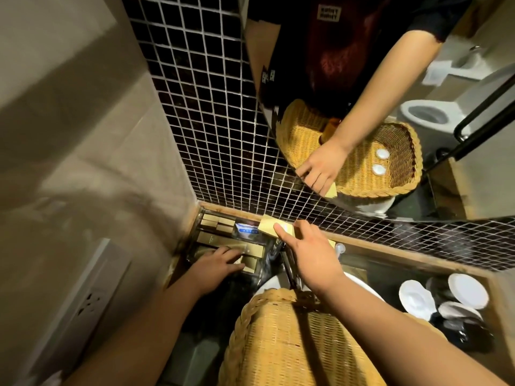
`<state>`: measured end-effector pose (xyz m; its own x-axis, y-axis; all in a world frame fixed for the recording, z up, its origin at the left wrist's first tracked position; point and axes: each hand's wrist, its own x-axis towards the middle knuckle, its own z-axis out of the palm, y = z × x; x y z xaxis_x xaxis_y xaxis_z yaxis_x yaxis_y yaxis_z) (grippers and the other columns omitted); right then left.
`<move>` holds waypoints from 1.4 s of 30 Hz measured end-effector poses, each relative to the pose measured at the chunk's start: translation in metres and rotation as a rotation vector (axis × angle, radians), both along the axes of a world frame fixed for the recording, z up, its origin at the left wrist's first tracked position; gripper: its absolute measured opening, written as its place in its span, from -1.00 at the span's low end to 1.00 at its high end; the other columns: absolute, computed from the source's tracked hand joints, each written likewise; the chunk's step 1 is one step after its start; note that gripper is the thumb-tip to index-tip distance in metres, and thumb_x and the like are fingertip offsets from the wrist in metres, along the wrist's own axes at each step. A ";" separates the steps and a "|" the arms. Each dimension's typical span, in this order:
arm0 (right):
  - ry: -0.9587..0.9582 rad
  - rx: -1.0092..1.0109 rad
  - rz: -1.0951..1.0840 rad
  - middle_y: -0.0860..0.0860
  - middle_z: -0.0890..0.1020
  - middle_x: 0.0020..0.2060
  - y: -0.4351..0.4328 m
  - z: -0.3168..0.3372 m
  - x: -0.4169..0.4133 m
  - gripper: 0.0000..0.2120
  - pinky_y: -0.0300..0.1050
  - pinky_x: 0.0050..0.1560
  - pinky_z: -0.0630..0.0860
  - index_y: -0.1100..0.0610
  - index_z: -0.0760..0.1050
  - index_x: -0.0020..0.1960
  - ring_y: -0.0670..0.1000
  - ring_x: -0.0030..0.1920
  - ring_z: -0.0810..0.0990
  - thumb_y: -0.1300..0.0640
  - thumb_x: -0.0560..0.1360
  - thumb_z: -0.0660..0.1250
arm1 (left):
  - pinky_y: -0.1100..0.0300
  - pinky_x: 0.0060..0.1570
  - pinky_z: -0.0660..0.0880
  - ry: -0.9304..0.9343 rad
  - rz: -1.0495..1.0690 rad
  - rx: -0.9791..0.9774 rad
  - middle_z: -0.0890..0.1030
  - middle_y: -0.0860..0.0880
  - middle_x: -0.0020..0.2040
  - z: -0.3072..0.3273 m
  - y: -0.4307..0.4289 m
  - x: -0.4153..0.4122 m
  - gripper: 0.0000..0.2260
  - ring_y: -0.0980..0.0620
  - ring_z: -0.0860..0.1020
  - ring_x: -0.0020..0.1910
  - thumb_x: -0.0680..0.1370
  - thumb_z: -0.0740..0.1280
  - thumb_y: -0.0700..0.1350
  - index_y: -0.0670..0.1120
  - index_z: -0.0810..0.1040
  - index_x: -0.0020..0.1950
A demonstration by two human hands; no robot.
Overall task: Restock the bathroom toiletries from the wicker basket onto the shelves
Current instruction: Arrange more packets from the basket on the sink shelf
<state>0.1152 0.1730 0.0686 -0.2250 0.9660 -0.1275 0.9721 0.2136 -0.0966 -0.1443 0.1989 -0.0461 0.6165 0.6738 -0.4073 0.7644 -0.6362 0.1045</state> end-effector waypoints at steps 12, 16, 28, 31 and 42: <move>-0.002 -0.019 0.016 0.11 0.34 0.14 0.001 0.007 0.001 -0.23 0.01 0.19 0.45 -0.16 0.02 0.58 0.12 0.18 0.37 0.36 0.53 0.22 | 0.04 0.50 0.12 -0.102 0.165 -0.022 0.23 0.01 0.55 -0.010 -0.034 -0.001 -0.39 -0.02 0.20 0.51 0.57 0.25 -0.09 0.11 0.12 0.59; -0.014 0.030 0.071 0.15 0.35 0.26 0.007 0.013 -0.004 -0.24 0.06 0.22 0.44 -0.15 0.03 0.58 0.16 0.25 0.36 0.31 0.54 0.26 | 0.09 0.50 -0.09 -0.156 0.224 0.023 0.18 -0.01 0.58 -0.015 -0.050 -0.005 -0.36 -0.01 0.11 0.55 0.54 0.27 -0.12 0.13 0.12 0.58; 0.149 -0.098 0.385 0.10 0.40 0.15 0.037 -0.012 -0.099 -0.48 0.08 0.10 0.46 -0.12 0.23 0.48 0.19 0.11 0.44 0.00 0.57 0.29 | -0.05 0.51 0.00 -0.058 0.574 -0.006 0.06 0.02 0.61 -0.014 -0.113 -0.032 -0.45 -0.03 -0.08 0.58 0.58 0.22 0.01 0.11 0.17 0.56; 0.072 -0.217 0.400 0.13 0.36 0.21 0.040 -0.037 -0.110 -0.44 0.09 0.09 0.53 -0.13 0.14 0.52 0.20 0.14 0.49 0.04 0.59 0.27 | -0.04 0.52 0.00 -0.052 0.593 -0.041 0.01 0.06 0.62 -0.020 -0.123 -0.030 -0.40 -0.01 -0.08 0.58 0.59 0.21 0.02 0.15 0.03 0.59; -0.007 -0.308 0.399 0.18 0.35 0.35 0.042 -0.095 -0.130 -0.35 0.05 0.14 0.53 -0.10 0.16 0.53 0.19 0.28 0.42 0.11 0.54 0.37 | 0.01 0.51 0.01 -0.067 0.600 -0.041 0.04 0.07 0.61 -0.033 -0.143 -0.037 -0.37 0.02 -0.04 0.58 0.60 0.16 0.01 0.18 -0.09 0.59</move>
